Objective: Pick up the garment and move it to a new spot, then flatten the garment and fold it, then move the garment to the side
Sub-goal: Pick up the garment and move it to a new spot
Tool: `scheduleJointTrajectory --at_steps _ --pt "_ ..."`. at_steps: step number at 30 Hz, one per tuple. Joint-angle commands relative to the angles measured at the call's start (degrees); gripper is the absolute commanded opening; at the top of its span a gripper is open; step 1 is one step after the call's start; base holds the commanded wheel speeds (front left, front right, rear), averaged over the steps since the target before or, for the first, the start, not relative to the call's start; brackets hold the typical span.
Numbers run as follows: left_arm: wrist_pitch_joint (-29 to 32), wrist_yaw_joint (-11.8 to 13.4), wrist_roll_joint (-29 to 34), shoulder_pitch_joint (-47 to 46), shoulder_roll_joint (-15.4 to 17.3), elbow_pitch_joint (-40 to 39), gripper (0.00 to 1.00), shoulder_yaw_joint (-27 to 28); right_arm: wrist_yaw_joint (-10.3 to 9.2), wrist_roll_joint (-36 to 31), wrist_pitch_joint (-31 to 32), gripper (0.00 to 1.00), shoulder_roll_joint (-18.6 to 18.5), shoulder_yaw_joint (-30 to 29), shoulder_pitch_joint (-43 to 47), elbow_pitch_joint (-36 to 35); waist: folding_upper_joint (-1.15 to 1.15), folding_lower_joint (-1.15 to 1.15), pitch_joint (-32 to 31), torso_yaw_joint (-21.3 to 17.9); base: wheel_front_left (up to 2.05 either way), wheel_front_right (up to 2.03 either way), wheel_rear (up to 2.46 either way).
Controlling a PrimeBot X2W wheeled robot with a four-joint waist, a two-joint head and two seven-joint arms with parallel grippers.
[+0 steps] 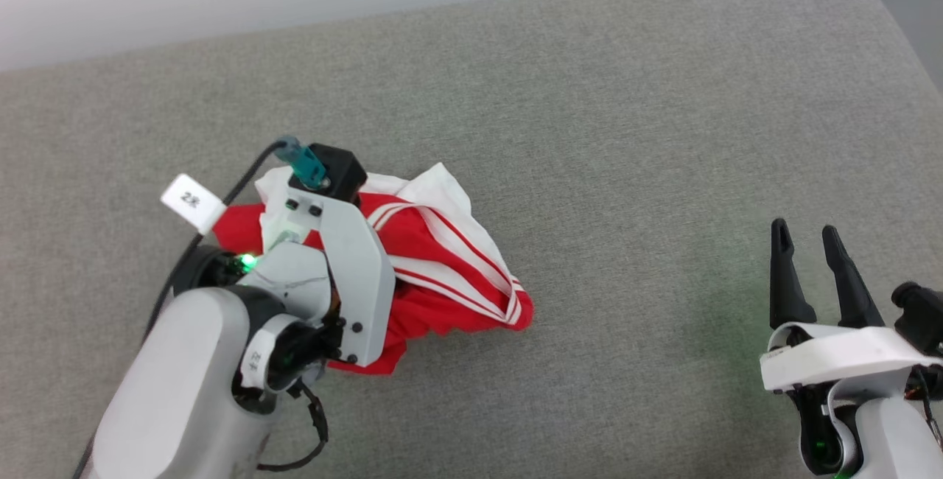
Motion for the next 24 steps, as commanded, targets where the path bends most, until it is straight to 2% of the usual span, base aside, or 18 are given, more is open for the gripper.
scheduleJointTrajectory --at_steps 1,3,6,7,8,17,24 --pt "-0.38 -0.5 -0.44 0.55 -0.36 0.83 0.0 -0.24 0.04 0.22 -0.22 1.0 -0.05 0.37 -1.04 0.27 0.0 0.0 0.01 0.39 0.0 0.0 0.0" --pt "-0.61 -0.88 -0.68 0.18 -0.56 1.86 0.0 -0.5 0.04 0.38 -0.35 1.0 -0.39 0.58 -1.2 0.71 0.0 0.0 -0.15 0.8 0.0 0.0 0.0" --pt "-1.22 -1.4 -0.45 -1.27 -0.59 2.8 0.64 -0.66 0.04 0.63 -0.47 1.0 -0.74 0.78 -1.53 1.02 0.0 0.0 -0.69 1.62 0.0 0.0 0.0" --pt "-1.39 -1.52 -0.35 -1.7 -0.55 2.88 0.93 -0.55 0.04 0.69 -0.5 1.0 -0.84 0.95 -1.58 1.08 0.0 0.0 -0.88 1.84 0.0 0.0 0.0" --pt "-1.67 -1.57 -0.47 -2.06 -0.69 2.98 1.0 -0.51 0.04 0.75 -0.53 1.0 -1.0 1.03 -1.56 1.19 0.0 0.0 -1.11 2.16 0.0 0.0 0.0" --pt "-4.93 -2.25 -1.49 -2.27 -0.92 1.71 1.0 1.05 0.04 0.51 -0.54 1.0 -1.96 1.83 -0.52 1.2 0.0 0.0 -3.68 5.35 0.0 0.0 0.0" --pt "-14.96 -4.28 -0.84 1.31 -0.5 0.28 1.0 3.71 0.04 0.06 -0.33 1.0 -2.95 2.88 1.14 0.59 0.0 0.0 -6.64 7.88 0.0 0.0 0.0"
